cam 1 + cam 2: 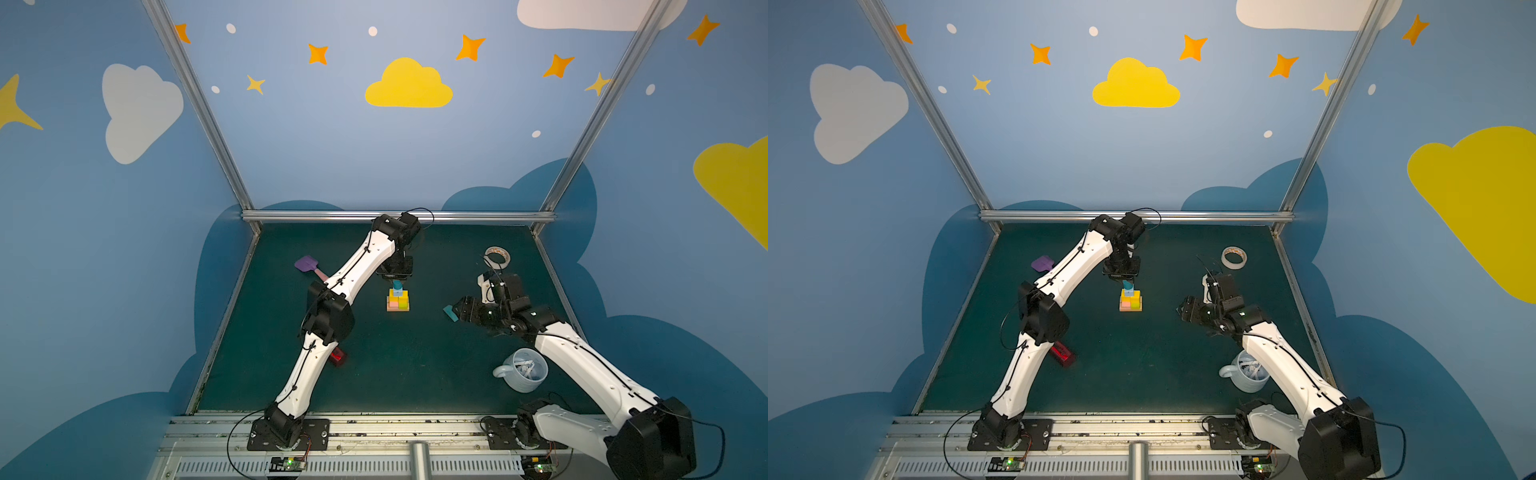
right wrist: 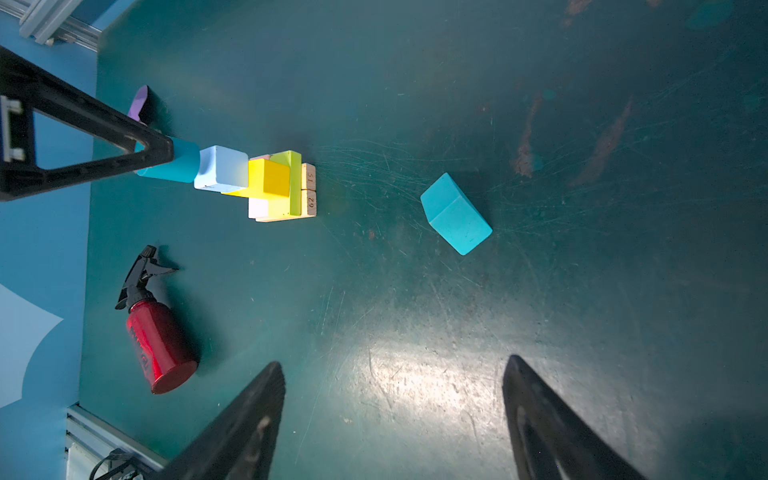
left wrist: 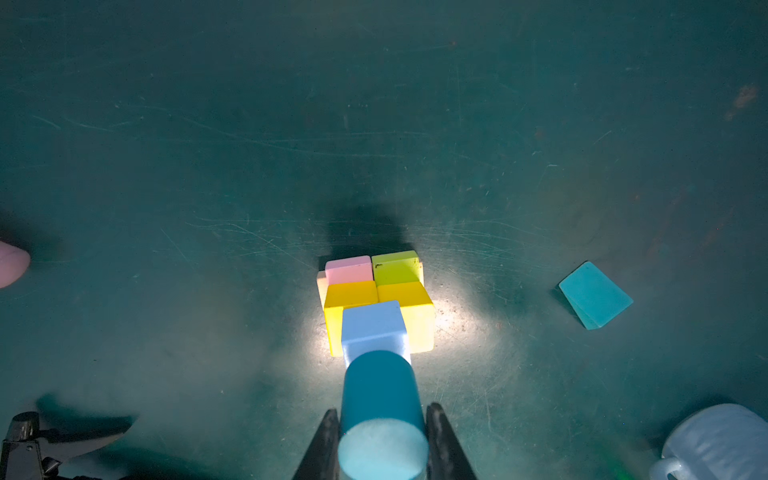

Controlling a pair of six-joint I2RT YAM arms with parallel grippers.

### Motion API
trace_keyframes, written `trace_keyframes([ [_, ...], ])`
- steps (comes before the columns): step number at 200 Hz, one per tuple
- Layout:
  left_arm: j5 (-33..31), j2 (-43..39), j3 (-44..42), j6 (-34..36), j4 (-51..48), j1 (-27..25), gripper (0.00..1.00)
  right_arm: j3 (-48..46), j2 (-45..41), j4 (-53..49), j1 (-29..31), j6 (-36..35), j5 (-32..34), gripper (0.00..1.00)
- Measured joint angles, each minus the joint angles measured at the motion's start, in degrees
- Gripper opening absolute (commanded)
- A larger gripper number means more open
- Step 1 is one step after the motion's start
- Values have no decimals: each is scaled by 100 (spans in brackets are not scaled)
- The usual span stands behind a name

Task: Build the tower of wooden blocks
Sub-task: 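Lower the teal cylinder with the left gripper onto the light-blue cube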

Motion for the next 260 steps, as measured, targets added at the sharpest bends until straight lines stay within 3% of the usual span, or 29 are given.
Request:
trace_keyframes([
  [225,0,146,44,-7,11,2,17,-55,0,28,-68,7,-2,81],
  [260,0,149,44,-7,9,2,24,-55,0,37,-72,7,-2,81],
])
